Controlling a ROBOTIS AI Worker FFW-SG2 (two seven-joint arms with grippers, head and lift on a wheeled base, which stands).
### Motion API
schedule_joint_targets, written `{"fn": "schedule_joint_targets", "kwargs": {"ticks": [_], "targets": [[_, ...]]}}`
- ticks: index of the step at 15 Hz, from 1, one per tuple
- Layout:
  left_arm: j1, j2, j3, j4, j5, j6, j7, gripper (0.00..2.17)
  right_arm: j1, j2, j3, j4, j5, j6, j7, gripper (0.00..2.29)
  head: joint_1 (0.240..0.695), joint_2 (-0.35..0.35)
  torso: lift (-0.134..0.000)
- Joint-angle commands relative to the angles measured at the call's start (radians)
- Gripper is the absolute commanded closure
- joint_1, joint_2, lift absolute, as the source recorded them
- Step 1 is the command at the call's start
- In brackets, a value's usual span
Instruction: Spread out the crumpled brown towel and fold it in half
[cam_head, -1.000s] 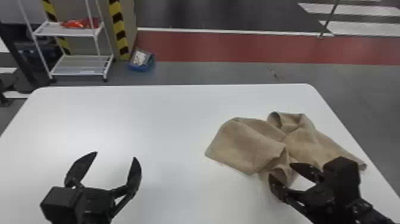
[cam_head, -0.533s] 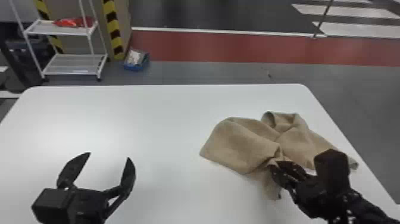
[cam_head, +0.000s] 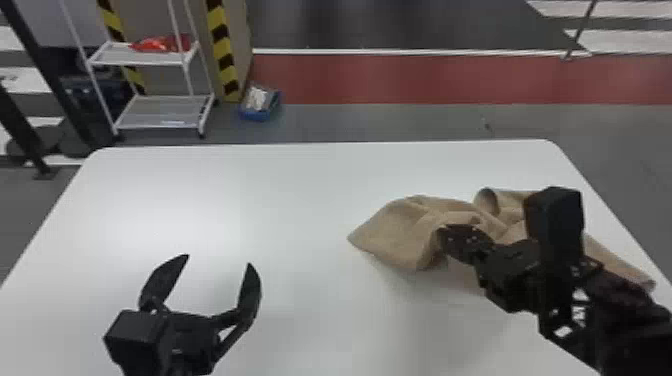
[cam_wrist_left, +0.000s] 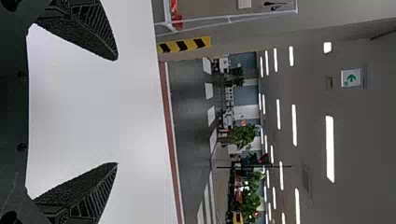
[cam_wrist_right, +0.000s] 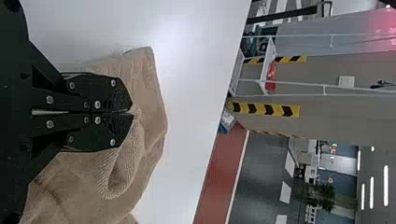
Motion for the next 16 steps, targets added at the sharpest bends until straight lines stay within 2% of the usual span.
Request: {"fn": "schedule_joint_targets", "kwargs": {"ticks": [1,3,6,7,8,10,13,14,15,16], "targets": [[0.000,-0.001,0.002,-0.001,0.000,0.000,0.001,0.07,-0.082,0.016,0.050,-0.025,-0.046,0.091,-0.001,2.11,0.695,0.027,-0.125],[0.000,-0.001,0.001,-0.006,-0.001,0.000,0.002,0.07,-0.143,0.040,0.042,-0.043,-0.073,0.125,-0.011,2.11,0.695,0.076,-0.125],[0.007,0.000,0.010,-0.011,0.000,0.000,0.004,0.07,-0.193,0.024,-0.116,0.015,-0.211,0.125,-0.063,2.11,0.695,0.084,-0.125],[0.007,0.002,0.010,-0.012,0.000,0.000,0.002,0.07,-0.183,0.010,-0.181,0.049,-0.233,0.122,-0.086,2.11,0.695,0.052,-0.125],[0.007,0.002,0.011,-0.011,0.000,0.000,0.001,0.07,-0.163,0.001,-0.237,0.099,-0.237,0.113,-0.091,2.11,0.695,0.052,-0.125],[-0.004,0.000,0.008,0.002,0.002,-0.003,-0.006,0.07,-0.123,0.001,-0.312,0.188,-0.231,0.094,-0.089,2.11,0.695,-0.039,-0.125],[-0.026,-0.006,-0.013,0.014,-0.001,0.003,-0.009,0.07,-0.088,0.003,-0.325,0.286,-0.168,0.052,-0.089,2.08,0.695,-0.145,-0.125],[-0.027,-0.007,-0.018,0.014,-0.006,0.006,-0.009,0.07,-0.077,0.006,-0.325,0.300,-0.165,0.021,-0.091,1.83,0.695,-0.163,-0.125],[-0.027,-0.009,-0.022,0.014,-0.008,0.009,-0.009,0.07,-0.071,0.006,-0.332,0.305,-0.164,-0.013,-0.097,1.45,0.695,-0.175,-0.125],[-0.023,-0.009,-0.021,0.014,-0.009,0.009,-0.009,0.07,-0.065,0.004,-0.342,0.306,-0.161,-0.028,-0.103,0.95,0.695,-0.183,-0.125]]}}
